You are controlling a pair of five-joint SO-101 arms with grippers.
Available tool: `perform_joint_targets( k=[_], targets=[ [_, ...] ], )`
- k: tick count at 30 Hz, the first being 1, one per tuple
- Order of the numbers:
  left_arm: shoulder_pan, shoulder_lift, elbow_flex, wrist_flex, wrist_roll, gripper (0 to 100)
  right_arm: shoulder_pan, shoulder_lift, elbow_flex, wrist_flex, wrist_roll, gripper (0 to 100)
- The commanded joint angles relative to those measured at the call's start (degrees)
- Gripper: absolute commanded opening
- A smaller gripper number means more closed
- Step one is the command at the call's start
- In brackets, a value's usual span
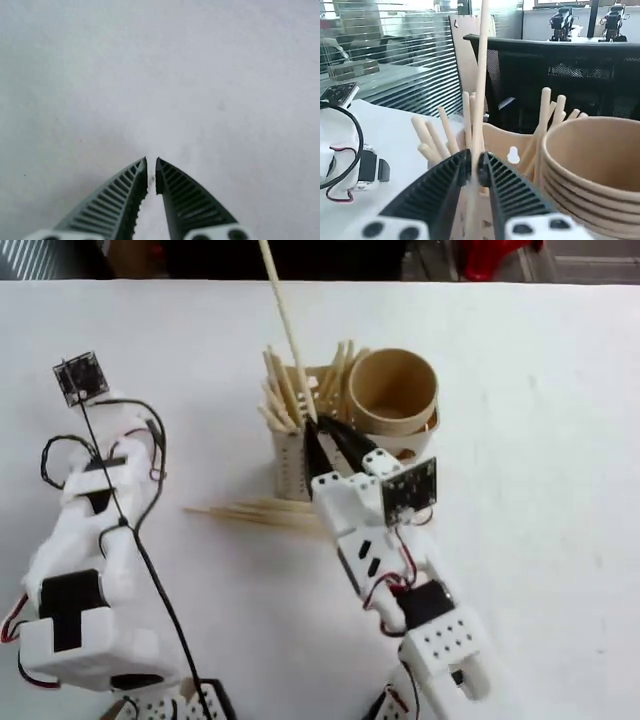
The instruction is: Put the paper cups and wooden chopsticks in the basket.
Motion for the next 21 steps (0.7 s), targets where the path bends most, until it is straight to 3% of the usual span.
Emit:
perform_joint_targets(
  k=[1,5,8,14,21],
  targets=[
    [1.27,-0.22,-3.25,-1.32,-0.7,5,-0.57,-15.52,-3.34,15.69,0.79,1.7],
    [1.27,-0.22,-3.25,-1.32,-0.7,5,-3.56,-35.21,-7.74,42.77,2.55,1.7],
    [1.27,-0.22,-3.25,-1.32,-0.79,5,-8.04,-37.32,-13.71,56.4,10.81,1.7],
    [1.27,-0.22,-3.25,-1.32,-0.79,5,-12.88,-24.48,-15.65,62.73,20.48,1.8],
    [1.27,-0.22,-3.25,-1.32,-0.79,5,-12.0,-2.15,-15.21,62.81,37.98,1.8]
  ],
)
